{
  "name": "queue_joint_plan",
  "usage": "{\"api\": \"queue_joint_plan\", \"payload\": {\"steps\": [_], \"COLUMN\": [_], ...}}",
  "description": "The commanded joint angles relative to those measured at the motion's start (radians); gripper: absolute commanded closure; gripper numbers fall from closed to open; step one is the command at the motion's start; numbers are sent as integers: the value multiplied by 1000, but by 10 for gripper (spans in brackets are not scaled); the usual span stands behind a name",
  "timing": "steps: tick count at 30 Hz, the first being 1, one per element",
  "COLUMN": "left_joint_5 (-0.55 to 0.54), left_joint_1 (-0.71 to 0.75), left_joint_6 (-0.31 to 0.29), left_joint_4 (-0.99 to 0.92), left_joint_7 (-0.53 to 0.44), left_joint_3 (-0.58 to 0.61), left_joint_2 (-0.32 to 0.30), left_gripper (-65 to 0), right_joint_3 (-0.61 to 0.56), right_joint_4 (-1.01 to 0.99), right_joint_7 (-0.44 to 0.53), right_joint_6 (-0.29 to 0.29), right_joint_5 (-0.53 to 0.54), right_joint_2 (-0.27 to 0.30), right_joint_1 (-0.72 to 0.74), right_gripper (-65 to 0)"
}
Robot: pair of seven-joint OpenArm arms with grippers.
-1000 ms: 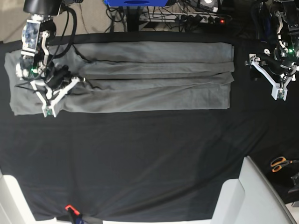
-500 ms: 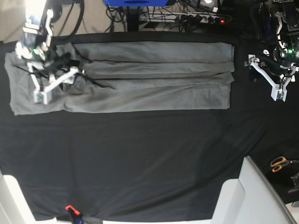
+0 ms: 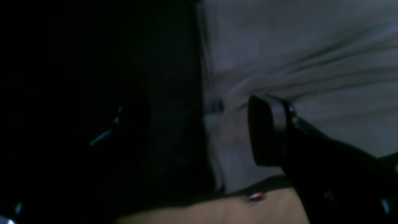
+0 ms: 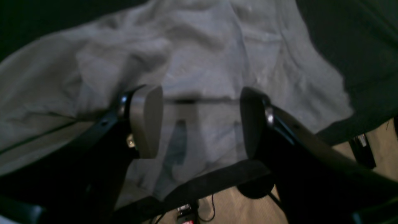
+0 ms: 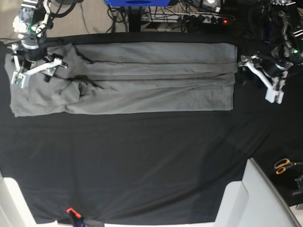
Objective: Fold the T-shirt properly
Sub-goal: 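Move the left gripper to the shirt's other end and grasp it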
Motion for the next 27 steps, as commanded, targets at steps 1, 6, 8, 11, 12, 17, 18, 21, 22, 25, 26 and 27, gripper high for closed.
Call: {"api": "queue_joint_plan", "payload": {"steps": [1,6,8,11,12,17,18,21,22,25,26,27], "left_joint_5": [-25,-127,-167,-197,-199,-194,-194,-193,-193,-193,-193,-193], "left_joint_1": [7,12,16,19,19,7,4,-33,-39,-60,-71,-79], "left_joint_6": [-23,-140,-193,-193,-193,-193,-193,-193,-193,-193,-193,-193], "left_joint_4": [-14,-46,-46,-52,-56,-131,-154,-220,-246,-293,-306,-323], "left_joint_7": [-5,-3,-3,-2,-2,-5,-6,-58,-83,-141,-143,-144], "left_joint_3": [-35,-89,-102,-101,-101,-96,-93,-64,-40,51,74,94], "left_joint_2": [-22,-22,-22,-19,-19,-15,-16,-19,-21,-27,-27,-25], "left_gripper": [-484,-485,-492,-624,-650,-650,-650,-650,-650,-650,-650,-650], "right_joint_3": [5,5,5,4,2,-4,-4,-4,-4,-4,-4,-4], "right_joint_4": [10,7,7,7,7,-40,-51,-68,-68,-68,-68,-68], "right_joint_7": [25,25,25,25,25,25,25,27,27,30,30,30], "right_joint_6": [-3,-1,-1,-1,-1,-1,-1,-1,-1,-1,-1,-1], "right_joint_5": [0,-3,-3,-3,-4,0,0,0,0,0,0,2], "right_joint_2": [4,6,6,6,6,30,35,40,38,35,33,33], "right_joint_1": [-2,-2,-2,-2,-2,-4,-4,-2,-2,-1,-1,1], "right_gripper": [-369,-369,-369,-369,-369,-369,-369,-369,-369,-369,-369,-369]}}
